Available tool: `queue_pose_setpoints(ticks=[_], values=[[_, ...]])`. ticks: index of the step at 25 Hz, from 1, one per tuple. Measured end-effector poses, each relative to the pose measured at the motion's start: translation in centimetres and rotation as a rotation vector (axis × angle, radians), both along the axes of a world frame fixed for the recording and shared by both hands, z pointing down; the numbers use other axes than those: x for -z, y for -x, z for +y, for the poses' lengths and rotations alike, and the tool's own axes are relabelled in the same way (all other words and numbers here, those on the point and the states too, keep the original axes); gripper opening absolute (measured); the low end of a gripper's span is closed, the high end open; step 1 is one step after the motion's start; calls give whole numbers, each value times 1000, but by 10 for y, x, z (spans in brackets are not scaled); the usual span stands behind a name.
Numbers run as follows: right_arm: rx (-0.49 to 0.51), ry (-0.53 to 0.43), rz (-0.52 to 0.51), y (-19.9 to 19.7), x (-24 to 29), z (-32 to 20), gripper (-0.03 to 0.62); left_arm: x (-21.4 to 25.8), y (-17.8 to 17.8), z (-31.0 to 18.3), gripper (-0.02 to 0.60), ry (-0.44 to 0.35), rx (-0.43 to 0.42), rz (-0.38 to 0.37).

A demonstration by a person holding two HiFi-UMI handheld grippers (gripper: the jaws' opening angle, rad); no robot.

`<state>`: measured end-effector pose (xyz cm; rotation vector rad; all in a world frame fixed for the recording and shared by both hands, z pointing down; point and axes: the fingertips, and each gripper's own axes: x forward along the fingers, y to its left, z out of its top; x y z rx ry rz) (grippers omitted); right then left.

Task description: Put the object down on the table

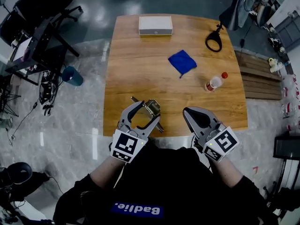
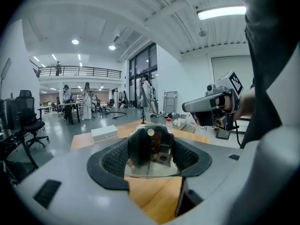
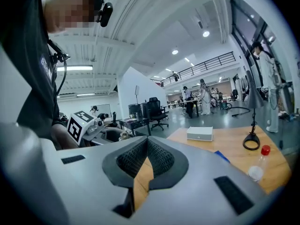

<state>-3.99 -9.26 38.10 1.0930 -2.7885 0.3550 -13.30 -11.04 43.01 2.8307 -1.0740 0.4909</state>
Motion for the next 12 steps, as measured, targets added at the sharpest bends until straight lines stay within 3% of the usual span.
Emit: queue_pose_setpoints(ticks=[7,12], values=[[-22,31,25,12,-11,-17,5,-35,-4,-30,295,71,-45,-22],[-19,43,19,-8,-12,-26,5,-61,-26,-42,295,131,-40,-62]])
